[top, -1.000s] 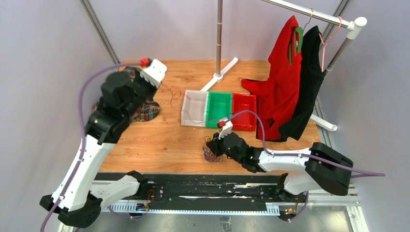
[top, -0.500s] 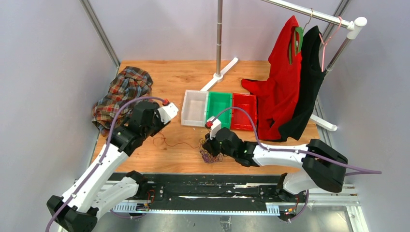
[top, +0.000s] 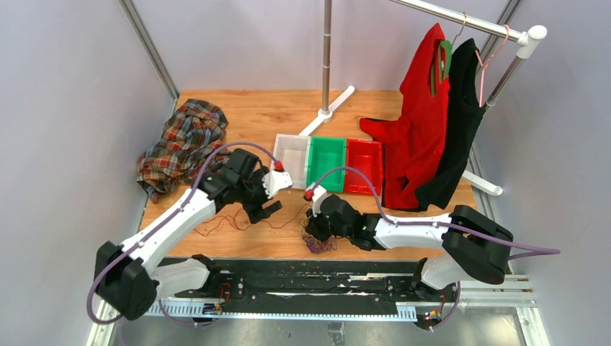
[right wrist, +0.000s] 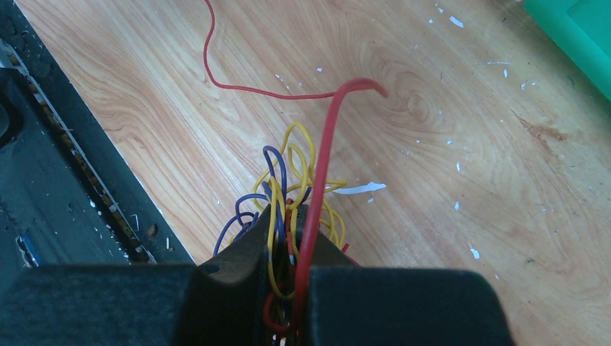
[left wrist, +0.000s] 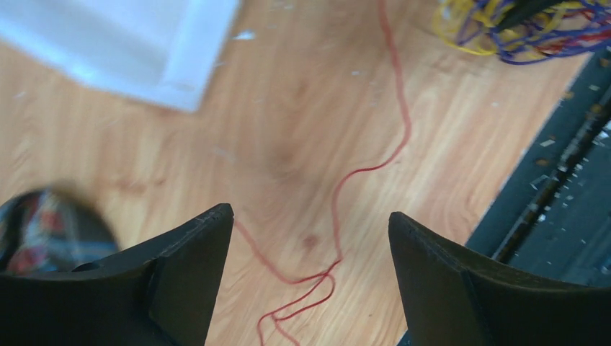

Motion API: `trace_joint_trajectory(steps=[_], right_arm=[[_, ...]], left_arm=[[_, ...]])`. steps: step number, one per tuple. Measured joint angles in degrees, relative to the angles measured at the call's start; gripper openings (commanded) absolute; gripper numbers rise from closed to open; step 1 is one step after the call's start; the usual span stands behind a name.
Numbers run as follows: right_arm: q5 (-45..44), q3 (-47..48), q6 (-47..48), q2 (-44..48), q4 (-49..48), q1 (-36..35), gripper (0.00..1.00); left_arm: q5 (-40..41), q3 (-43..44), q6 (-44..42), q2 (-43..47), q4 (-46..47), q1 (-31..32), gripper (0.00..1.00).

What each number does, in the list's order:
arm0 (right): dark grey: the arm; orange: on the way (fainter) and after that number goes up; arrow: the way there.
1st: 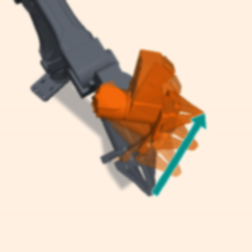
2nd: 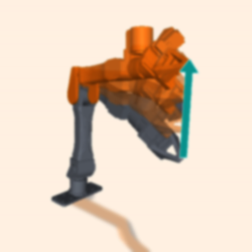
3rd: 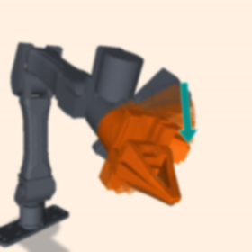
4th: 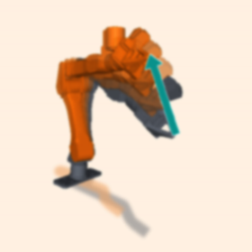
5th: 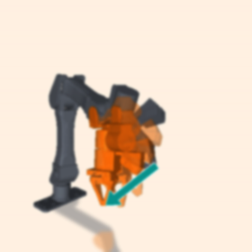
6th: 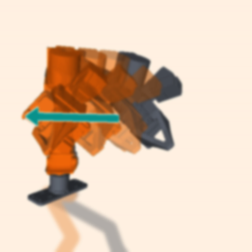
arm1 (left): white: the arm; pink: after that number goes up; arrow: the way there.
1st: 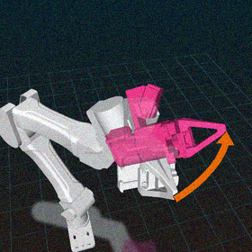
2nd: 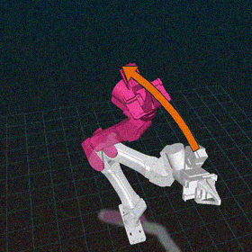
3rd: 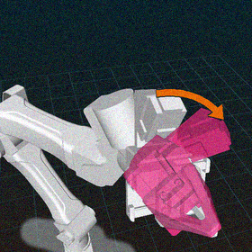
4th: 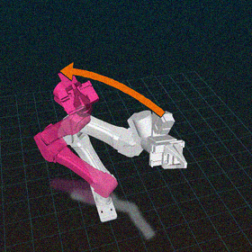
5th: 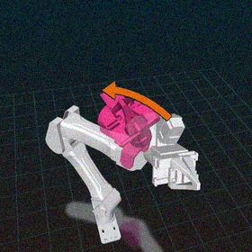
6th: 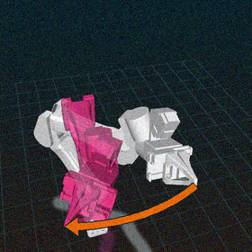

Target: Untangle the cables

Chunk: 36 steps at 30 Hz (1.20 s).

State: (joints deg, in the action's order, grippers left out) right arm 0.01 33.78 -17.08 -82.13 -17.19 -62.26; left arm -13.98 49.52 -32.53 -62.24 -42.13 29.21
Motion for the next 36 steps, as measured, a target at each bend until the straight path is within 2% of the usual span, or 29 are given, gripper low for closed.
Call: trace_joint_trajectory(steps=[6, 14, 22, 27, 32, 34, 35, 36], right_arm=[[0.0, -1.5, 0.0, 0.0, -1.6, 0.0, 0.05], [1.6, -1.9, 0.3, 0.3, -2.6, 0.0, 0.03], [4.2, -3.6, 0.5, 4.4, -4.1, 0.0, 0.01], [6.3, -3.7, 0.6, 5.4, -4.2, 0.0, 0.01], [7.6, -3.6, 0.8, 9.6, -3.8, 0.0, 0.01], [8.0, -3.6, 0.9, 11.3, -3.8, 0.0, 0.01], [8.3, -3.6, 1.0, 12.1, -3.8, 0.0, 0.01], [8.6, -3.5, 1.0, 12.5, -3.8, 0.0, 0.01]], left_arm=[[-8.6, 1.0, -1.5, -9.6, -0.2, 3.8, 0.82], [-16.9, 1.5, 3.5, -14.4, 3.4, 4.0, 0.81], [-15.0, -3.5, 8.4, -15.1, 8.4, 5.8, 0.74], [-14.8, -3.6, 10.6, -15.1, 10.7, 6.6, 0.65], [-16.1, -3.6, 11.8, -15.1, 11.0, 6.6, 0.66], [-16.9, -3.7, 12.7, -15.1, 11.0, 6.6, 0.6], [-17.2, -3.7, 13.3, -15.1, 11.2, 6.6, 0.52], [-17.4, -3.7, 13.8, -15.1, 11.5, 6.6, 0.4]])
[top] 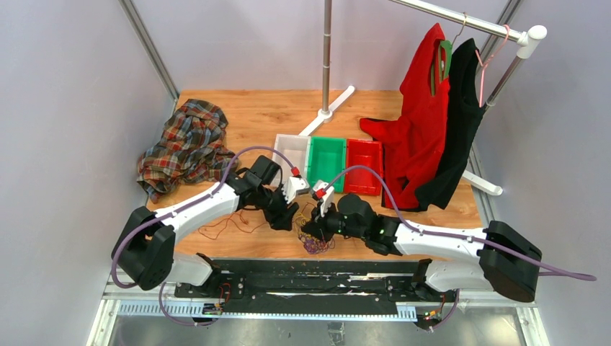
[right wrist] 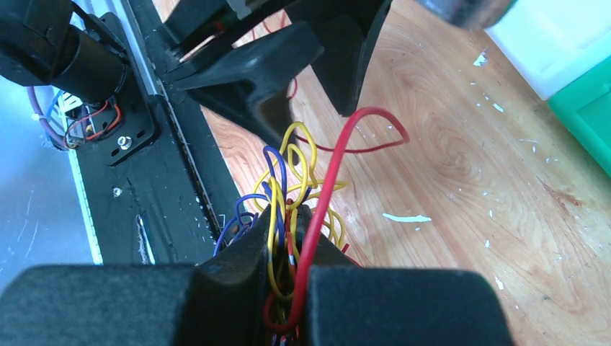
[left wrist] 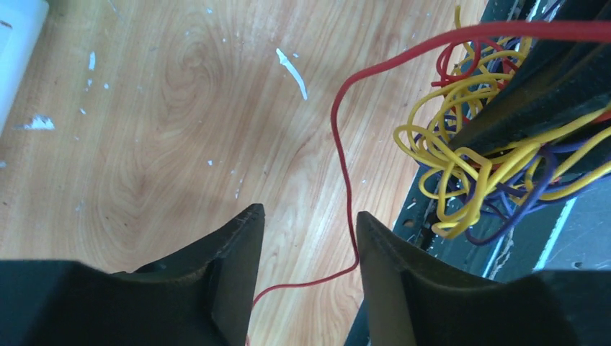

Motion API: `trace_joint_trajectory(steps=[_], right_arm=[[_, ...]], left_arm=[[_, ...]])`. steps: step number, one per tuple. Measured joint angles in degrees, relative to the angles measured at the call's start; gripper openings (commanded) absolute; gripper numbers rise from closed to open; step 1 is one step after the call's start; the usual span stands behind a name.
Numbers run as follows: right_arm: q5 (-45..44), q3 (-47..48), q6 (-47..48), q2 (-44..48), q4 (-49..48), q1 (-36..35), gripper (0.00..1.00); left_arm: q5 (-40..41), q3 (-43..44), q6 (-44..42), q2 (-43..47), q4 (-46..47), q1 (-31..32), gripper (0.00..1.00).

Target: Untangle the cables

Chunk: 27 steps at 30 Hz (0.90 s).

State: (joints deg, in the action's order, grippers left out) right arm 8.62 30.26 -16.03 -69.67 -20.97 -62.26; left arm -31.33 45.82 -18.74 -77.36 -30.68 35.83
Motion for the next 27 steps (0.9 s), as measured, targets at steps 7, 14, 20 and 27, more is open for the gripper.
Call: trace_joint_trajectory(steps=[7, 14, 20, 27], right_arm=[[0.4, 0.3, 0.7, 0.5, 2.2, 0.0, 0.08], [-4.5, 0.3, 1.5, -0.9, 5.2, 0.0, 0.32], [-10.1, 0.3, 0.7, -3.0, 8.4, 0.0, 0.67], [-11.7, 0.4, -0.4, 4.7, 7.9, 0.0, 0.7]], left_arm=[[3.2, 3.9, 1.2, 0.0, -1.0, -0.7, 0.01], [9.9, 17.1, 2.2, 6.2, -3.1, -10.3, 0.01], [10.1, 22.0, 0.7, 15.5, -6.7, -10.9, 0.01], [10.5, 22.1, 0.0, 19.7, -10.4, -10.9, 0.01]])
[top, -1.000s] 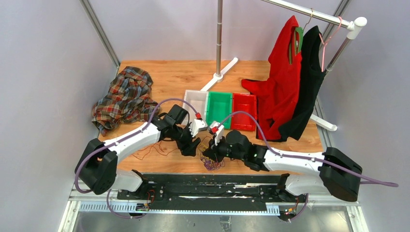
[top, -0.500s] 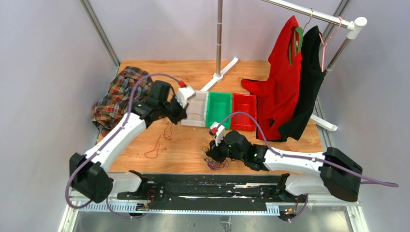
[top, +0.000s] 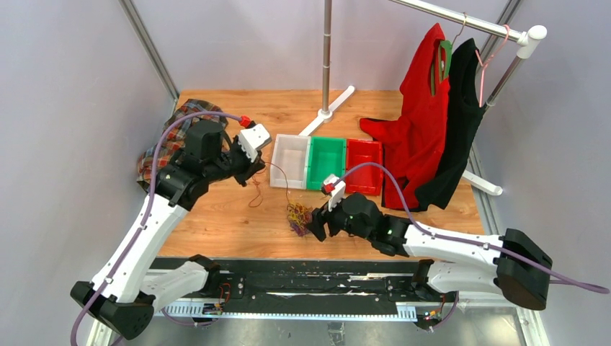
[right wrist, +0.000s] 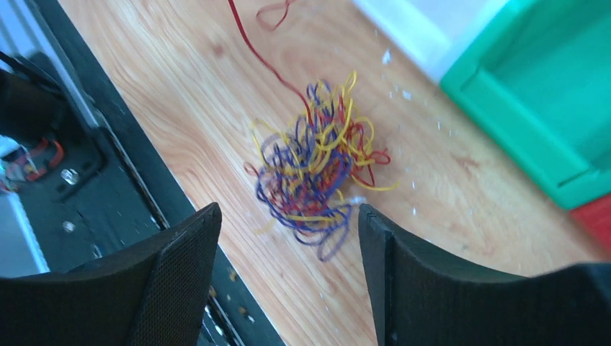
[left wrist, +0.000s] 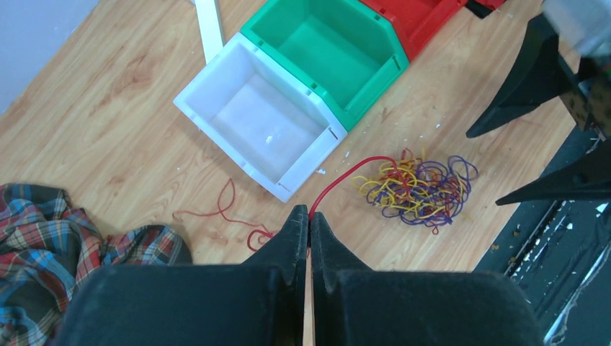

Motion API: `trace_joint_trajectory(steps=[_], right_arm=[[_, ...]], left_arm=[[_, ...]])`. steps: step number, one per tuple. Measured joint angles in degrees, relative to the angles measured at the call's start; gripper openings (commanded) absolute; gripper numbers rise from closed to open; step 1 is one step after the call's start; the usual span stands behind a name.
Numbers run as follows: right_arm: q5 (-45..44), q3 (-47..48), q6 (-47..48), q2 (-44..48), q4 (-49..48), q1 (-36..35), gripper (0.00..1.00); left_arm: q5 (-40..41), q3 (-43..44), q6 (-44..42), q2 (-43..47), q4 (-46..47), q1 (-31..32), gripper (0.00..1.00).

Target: Untangle the cables

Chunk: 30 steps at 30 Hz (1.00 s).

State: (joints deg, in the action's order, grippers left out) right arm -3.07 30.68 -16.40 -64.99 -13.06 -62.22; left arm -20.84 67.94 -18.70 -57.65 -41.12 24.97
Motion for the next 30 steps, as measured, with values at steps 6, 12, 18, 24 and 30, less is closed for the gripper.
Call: trace_joint_trajectory(steps=[6, 12, 18, 24, 30], right_arm=[[0.8, 4.2, 0.2, -0.6, -5.1, -0.1, 0.7], [1.7, 12.2, 1.9, -11.0, -10.6, -0.3, 0.67], [0.8, 14.5, 3.3, -20.0, -14.4, -0.3, 0.49], [0.7, 14.5, 3.5, -25.0, -17.1, -0.3, 0.28], [1.2, 14.5, 3.1, -28.0, -18.8, -0.3, 0.24]], left_arm=[[0.0, 0.0, 0.3, 1.4, -1.4, 0.0, 0.0], [0.0, 1.1, 1.0, 1.6, -2.6, 0.0, 0.01], [0.0, 5.2, 1.0, 2.1, -5.4, 0.0, 0.01], [0.1, 13.5, 1.4, 2.6, -7.8, 0.0, 0.01], [-0.6, 25.1, 4.0, 0.9, -9.2, 0.0, 0.01]])
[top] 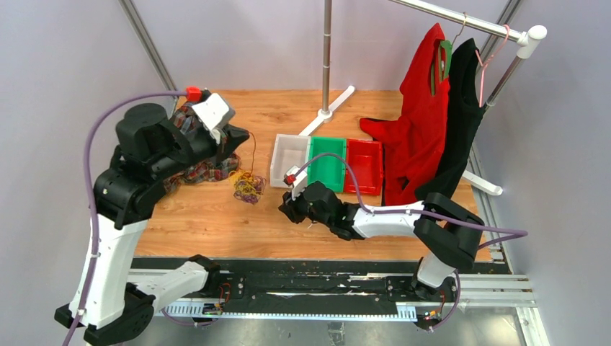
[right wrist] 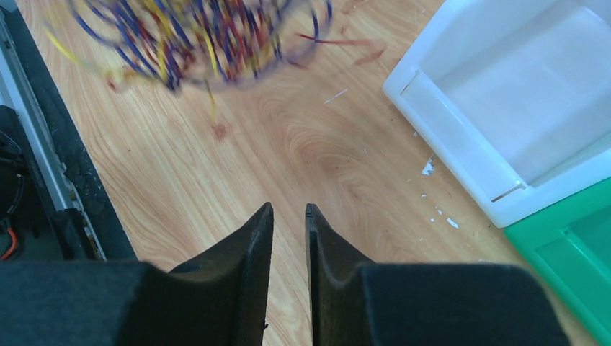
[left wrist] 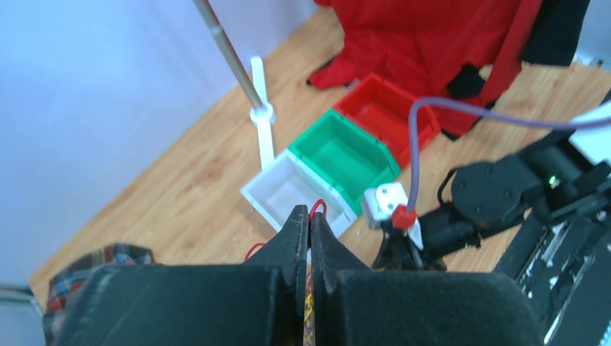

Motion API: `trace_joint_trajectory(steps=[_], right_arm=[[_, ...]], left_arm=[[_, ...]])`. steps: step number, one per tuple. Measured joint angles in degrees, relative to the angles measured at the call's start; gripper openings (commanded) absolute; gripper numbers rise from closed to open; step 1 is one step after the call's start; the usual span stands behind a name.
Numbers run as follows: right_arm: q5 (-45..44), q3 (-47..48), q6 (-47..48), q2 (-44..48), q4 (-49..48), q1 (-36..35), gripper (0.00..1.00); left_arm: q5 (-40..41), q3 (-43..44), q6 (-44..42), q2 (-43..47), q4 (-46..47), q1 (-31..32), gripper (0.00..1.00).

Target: Untangle the cables

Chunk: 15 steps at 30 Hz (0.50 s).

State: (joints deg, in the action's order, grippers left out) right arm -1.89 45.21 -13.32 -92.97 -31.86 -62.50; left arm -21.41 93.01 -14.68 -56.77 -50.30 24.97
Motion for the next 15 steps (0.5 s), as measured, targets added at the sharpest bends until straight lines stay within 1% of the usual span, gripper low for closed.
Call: trace_joint_trajectory(steps=[1, 4, 5, 6, 7, 10, 13, 15], right_arm=[[0.0, 0.0, 0.0, -0.3, 0.0, 0.0, 0.3], [0.1, -0.4, -0.7, -0.4, -0.1, 0.0, 0.53], [0.1, -1.1, -0.8, 0.3, -0.4, 0.0, 0.65], [0.0, -2.2, -1.1, 1.7, -0.5, 0.0, 0.7], [-0.2, -3.0, -1.4, 3.2, -0.3, 0.0, 0.72], [-2.0, -5.6, -0.7, 11.4, 0.9, -1.4, 0.73], [-2.9, -5.5, 0.5, 20.1, 1.4, -3.9, 0.73], [-3.0, -4.7, 1.4, 23.3, 1.6, -5.0, 0.74]], left_arm=[[-0.1, 1.5, 0.3, -0.4, 0.0, 0.0, 0.0], [-0.4, 6.4, 1.4, -1.7, 0.0, 0.0, 0.01], [-0.5, 7.2, 1.5, -1.7, 0.0, 0.0, 0.0], [-0.5, 7.5, 1.5, -1.6, 0.0, 0.0, 0.0], [-0.5, 7.5, 1.5, -1.4, 0.0, 0.0, 0.0], [-0.6, 6.6, 1.1, -0.4, -0.2, 0.0, 0.0], [-0.7, 4.6, 0.3, 0.5, -0.6, 0.0, 0.01], [-1.0, 3.7, 0.1, 0.6, -0.9, 0.0, 0.01]])
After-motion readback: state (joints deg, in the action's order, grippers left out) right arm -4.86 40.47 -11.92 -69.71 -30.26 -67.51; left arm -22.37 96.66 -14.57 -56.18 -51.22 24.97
